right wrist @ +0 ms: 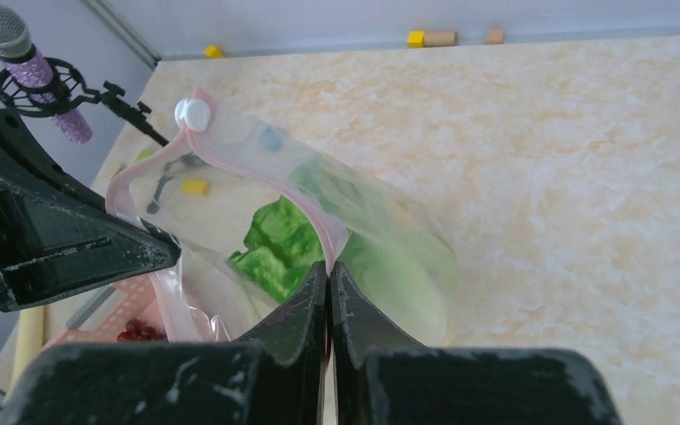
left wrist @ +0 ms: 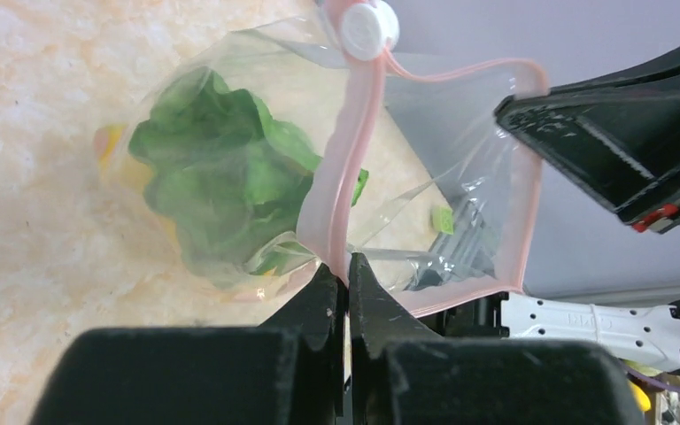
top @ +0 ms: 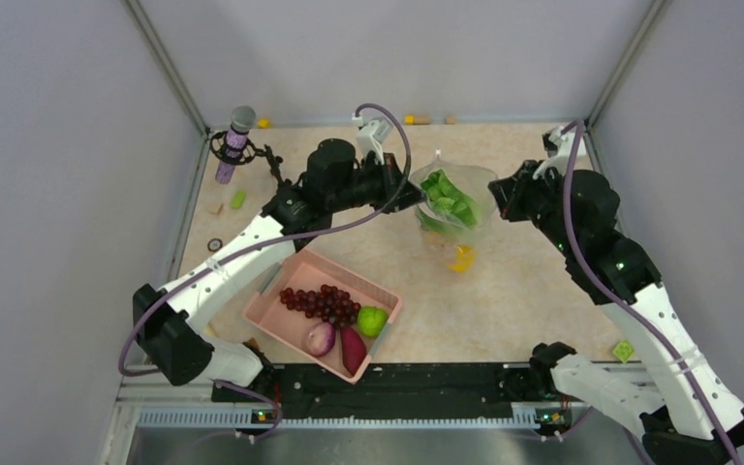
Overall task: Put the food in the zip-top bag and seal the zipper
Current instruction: Adjust the zipper food storage bag at the center of the board.
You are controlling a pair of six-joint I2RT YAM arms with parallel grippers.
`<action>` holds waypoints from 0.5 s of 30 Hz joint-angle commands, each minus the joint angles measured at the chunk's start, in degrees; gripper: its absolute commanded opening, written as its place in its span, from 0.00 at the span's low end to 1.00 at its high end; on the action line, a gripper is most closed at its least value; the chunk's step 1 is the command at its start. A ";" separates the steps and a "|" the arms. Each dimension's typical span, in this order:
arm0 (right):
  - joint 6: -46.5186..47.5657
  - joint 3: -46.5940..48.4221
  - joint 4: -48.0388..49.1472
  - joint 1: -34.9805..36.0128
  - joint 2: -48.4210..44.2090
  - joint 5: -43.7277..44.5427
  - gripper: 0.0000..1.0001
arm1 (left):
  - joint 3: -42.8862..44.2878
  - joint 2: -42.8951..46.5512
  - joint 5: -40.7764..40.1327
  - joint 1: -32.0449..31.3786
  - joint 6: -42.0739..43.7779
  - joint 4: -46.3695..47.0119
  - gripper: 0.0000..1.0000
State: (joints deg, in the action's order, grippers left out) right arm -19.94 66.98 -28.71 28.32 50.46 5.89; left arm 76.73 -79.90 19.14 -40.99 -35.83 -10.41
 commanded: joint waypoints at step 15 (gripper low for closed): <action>0.52 -11.57 0.81 0.00 -12.12 11.28 0.00 | 3.38 -5.69 14.88 0.47 5.39 -4.37 0.00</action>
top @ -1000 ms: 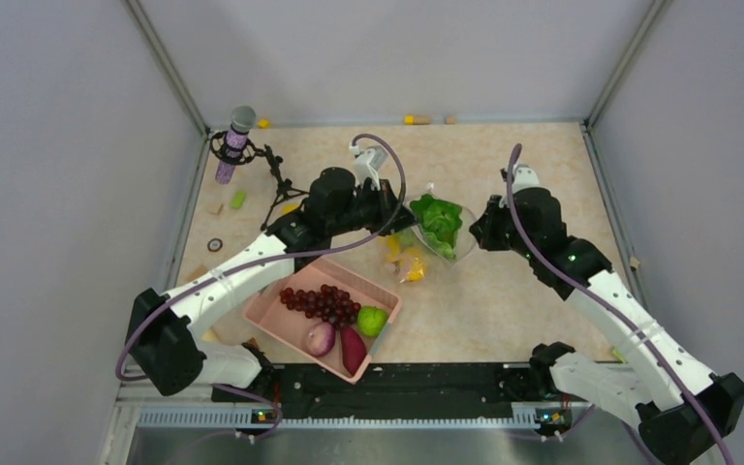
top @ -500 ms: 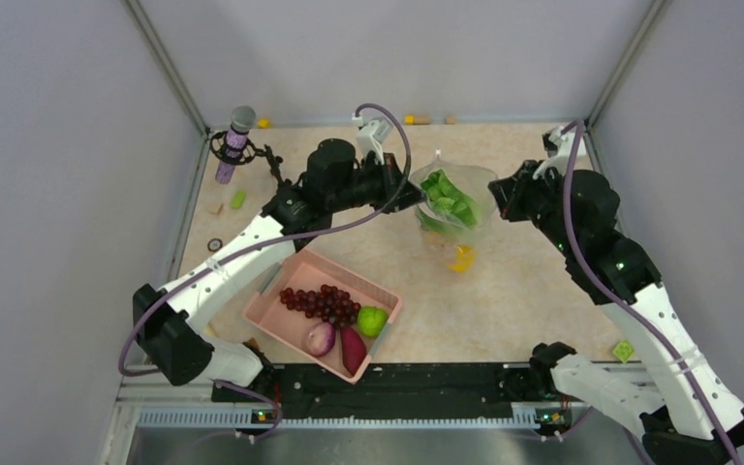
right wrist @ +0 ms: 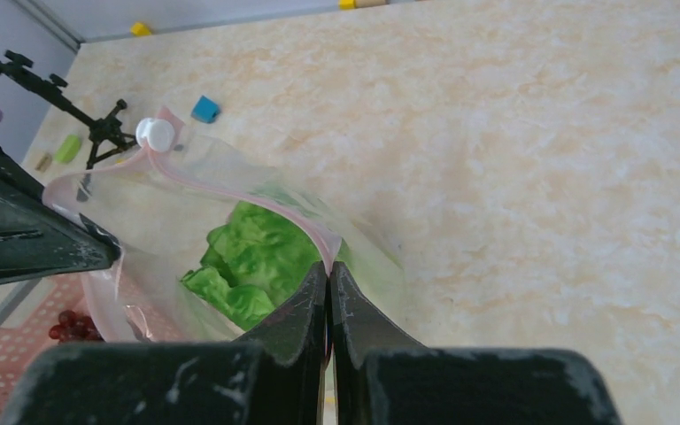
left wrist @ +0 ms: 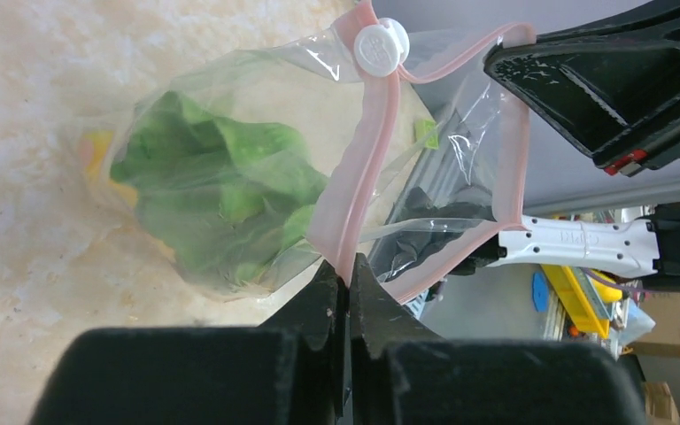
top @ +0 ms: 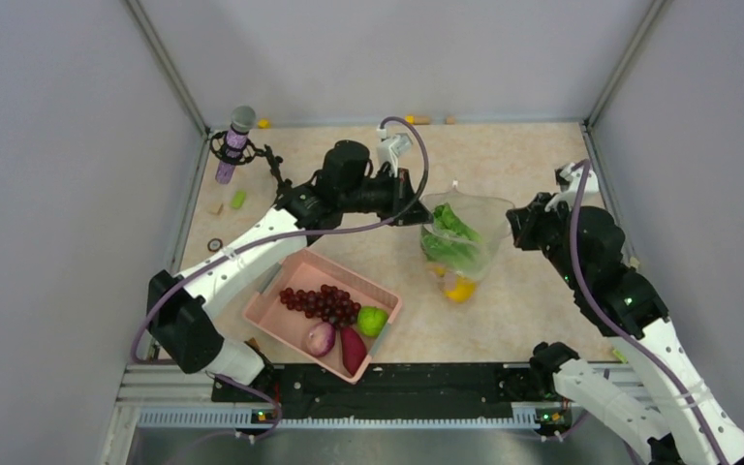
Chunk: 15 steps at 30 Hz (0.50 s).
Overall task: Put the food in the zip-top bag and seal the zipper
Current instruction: Adjust the zipper food storage bag at the center of the board.
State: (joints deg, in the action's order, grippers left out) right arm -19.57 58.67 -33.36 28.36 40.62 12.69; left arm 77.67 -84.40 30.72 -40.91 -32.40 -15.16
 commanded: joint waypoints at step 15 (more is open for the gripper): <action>1.09 -4.15 5.49 -0.01 -2.04 -0.97 0.00 | -3.41 5.73 -1.80 0.32 3.96 0.70 0.98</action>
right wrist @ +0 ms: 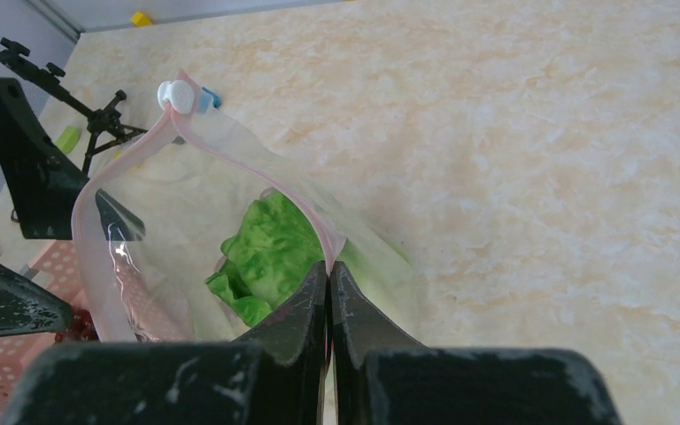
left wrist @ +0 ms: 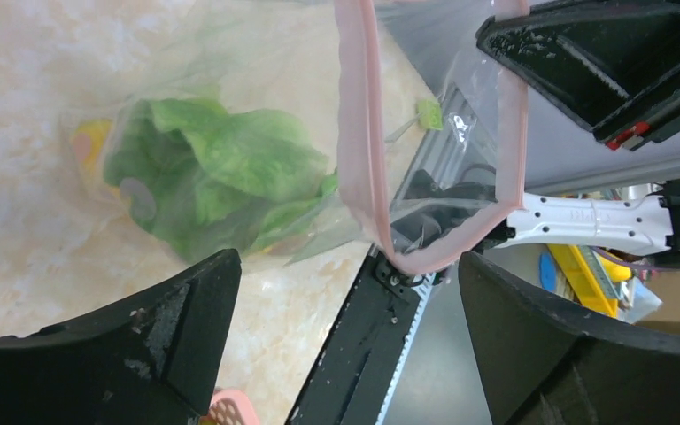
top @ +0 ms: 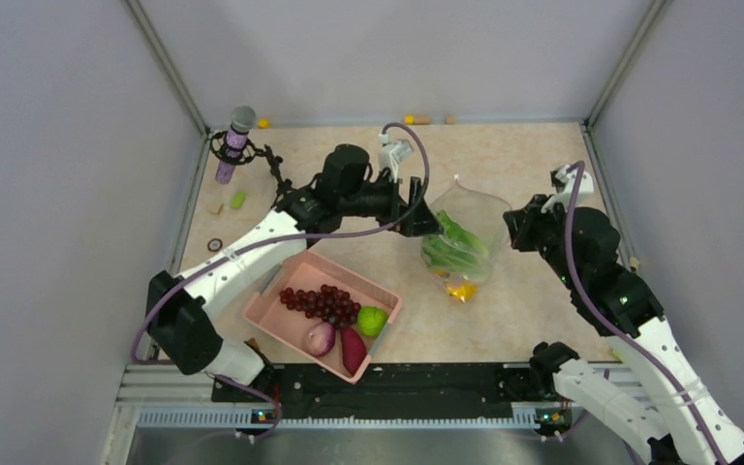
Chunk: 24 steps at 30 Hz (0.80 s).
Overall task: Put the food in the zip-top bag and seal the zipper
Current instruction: Adjust the zipper food storage bag at the center of the board, then pick up the fake fruit from the bin.
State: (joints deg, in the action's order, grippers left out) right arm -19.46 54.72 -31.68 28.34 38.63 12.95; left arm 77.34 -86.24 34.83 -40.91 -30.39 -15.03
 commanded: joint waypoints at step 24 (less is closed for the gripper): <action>2.18 -0.52 3.29 0.00 1.54 -6.55 0.00 | -32.30 28.55 -47.40 1.28 -12.98 -21.67 0.98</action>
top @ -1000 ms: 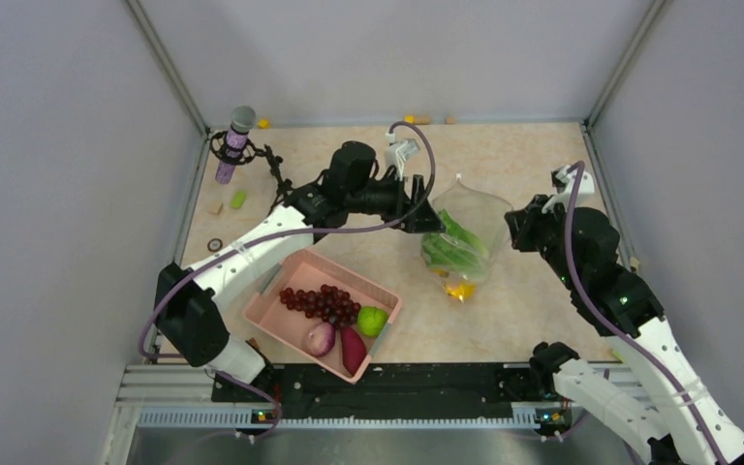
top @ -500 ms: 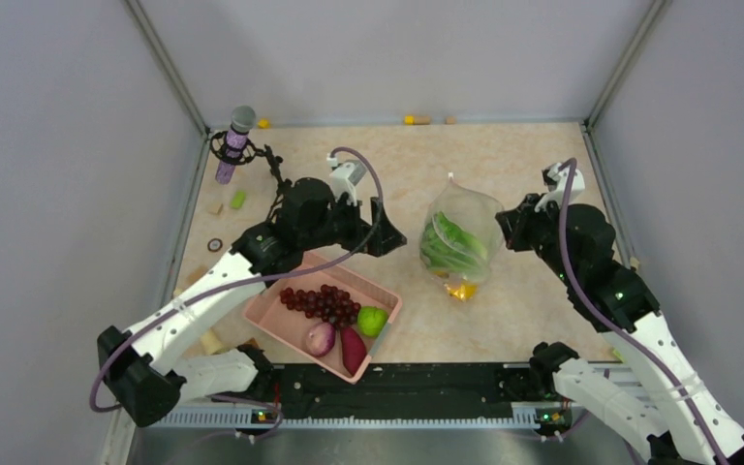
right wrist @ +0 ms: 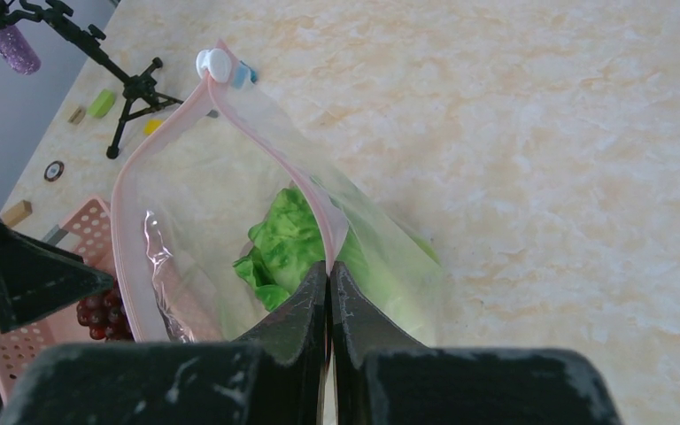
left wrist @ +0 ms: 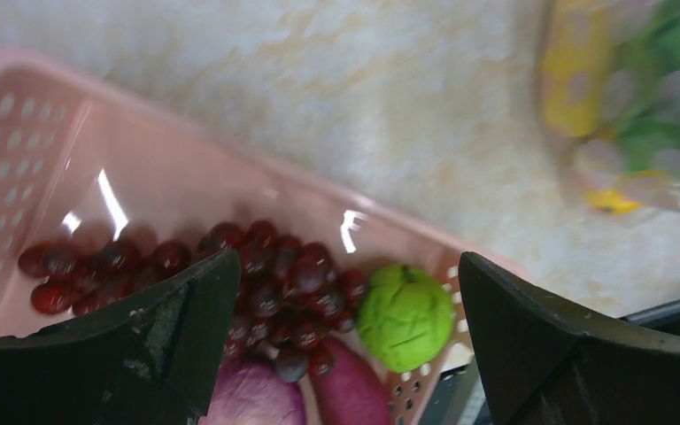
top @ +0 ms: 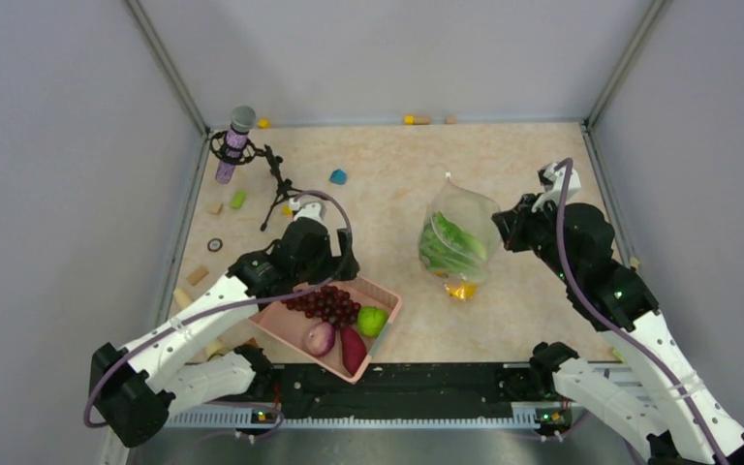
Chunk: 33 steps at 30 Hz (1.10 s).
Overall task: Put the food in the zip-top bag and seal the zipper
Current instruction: Pick up the fake fruit from the bin.
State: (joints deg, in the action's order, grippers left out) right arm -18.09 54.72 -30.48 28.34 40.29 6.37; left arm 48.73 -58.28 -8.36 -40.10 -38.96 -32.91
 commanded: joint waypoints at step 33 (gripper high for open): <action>1.45 -0.85 1.60 -0.57 0.77 2.64 0.00 | -17.39 -6.69 -9.03 2.56 -16.63 0.05 0.35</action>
State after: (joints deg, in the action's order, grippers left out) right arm -17.52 53.98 -30.00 28.32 41.06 7.77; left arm 33.52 -63.66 -16.23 -37.69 -54.48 -30.06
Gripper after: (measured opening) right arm 0.006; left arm 0.437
